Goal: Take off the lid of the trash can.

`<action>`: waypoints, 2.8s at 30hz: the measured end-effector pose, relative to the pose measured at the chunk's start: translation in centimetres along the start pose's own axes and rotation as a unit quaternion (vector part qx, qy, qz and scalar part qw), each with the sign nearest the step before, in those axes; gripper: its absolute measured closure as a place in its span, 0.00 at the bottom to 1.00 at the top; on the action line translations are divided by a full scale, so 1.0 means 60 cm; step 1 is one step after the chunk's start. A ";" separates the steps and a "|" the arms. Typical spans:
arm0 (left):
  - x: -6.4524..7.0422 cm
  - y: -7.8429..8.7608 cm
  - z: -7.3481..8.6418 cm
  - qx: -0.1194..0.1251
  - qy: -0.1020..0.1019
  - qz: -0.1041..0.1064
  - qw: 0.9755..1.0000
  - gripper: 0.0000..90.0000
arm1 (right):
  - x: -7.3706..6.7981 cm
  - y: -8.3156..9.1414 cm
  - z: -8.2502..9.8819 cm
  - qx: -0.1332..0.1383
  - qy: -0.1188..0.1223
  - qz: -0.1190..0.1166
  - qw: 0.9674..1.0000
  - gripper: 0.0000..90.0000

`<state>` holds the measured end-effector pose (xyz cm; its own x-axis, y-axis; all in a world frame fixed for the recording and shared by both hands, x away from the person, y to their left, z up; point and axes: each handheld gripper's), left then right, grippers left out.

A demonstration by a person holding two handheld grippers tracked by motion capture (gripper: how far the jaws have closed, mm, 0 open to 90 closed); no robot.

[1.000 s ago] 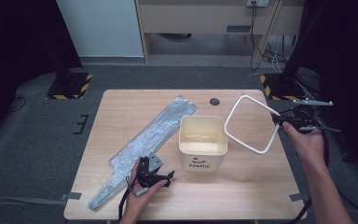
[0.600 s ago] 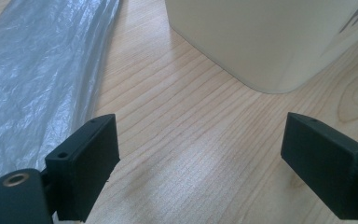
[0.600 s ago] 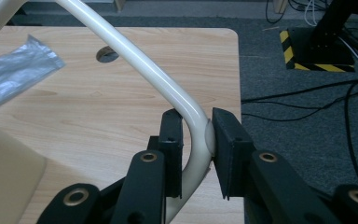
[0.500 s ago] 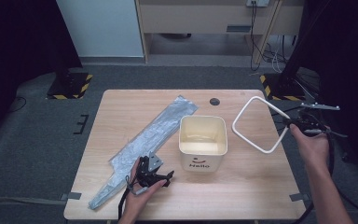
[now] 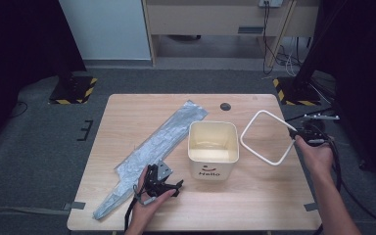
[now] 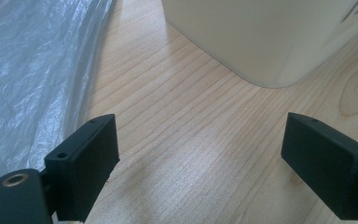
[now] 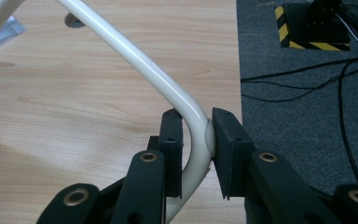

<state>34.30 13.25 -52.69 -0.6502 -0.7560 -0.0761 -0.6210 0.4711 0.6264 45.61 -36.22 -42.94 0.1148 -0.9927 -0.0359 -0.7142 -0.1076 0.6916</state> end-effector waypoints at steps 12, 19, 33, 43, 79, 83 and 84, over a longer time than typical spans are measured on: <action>-0.006 0.003 0.002 -0.001 0.004 -0.006 1.000 0.11 | -0.006 -0.067 0.022 -0.043 -0.007 -0.015 0.999 0.83; -0.006 0.002 0.002 -0.001 0.004 -0.005 1.000 0.11 | -0.004 -0.087 0.035 -0.065 -0.001 -0.013 0.998 0.83; -0.008 0.001 0.004 -0.006 0.003 -0.004 1.000 0.11 | -0.002 -0.117 0.054 -0.093 -0.008 -0.015 0.996 0.82; -0.009 0.000 0.005 -0.005 0.005 -0.005 1.000 0.11 | 0.001 -0.127 0.065 -0.100 -0.020 -0.015 0.995 0.82; -0.054 0.052 -0.005 0.043 0.056 -0.032 0.997 0.09 | -0.046 0.016 0.090 0.137 0.052 -0.119 0.982 0.05; -0.069 0.053 -0.017 0.026 0.044 -0.032 0.998 0.09 | -0.060 0.021 0.099 0.145 0.063 -0.121 0.980 0.05; -0.073 0.052 -0.020 0.023 0.041 -0.031 0.998 0.09 | -0.064 0.021 0.102 0.152 0.062 -0.124 0.979 0.06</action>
<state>35.73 17.50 -49.49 -0.5733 -0.8179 -0.0479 -0.6791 0.4417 0.5863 40.04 -32.88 -46.33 0.3789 -0.9224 -0.0748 -0.8246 -0.3732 0.4252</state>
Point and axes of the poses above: each handheld gripper's, and its own axes: y roughly backward along the jaws, z roughly out of its underside, x roughly to its right, and after that the axes turned 1 degree about x, right-handed
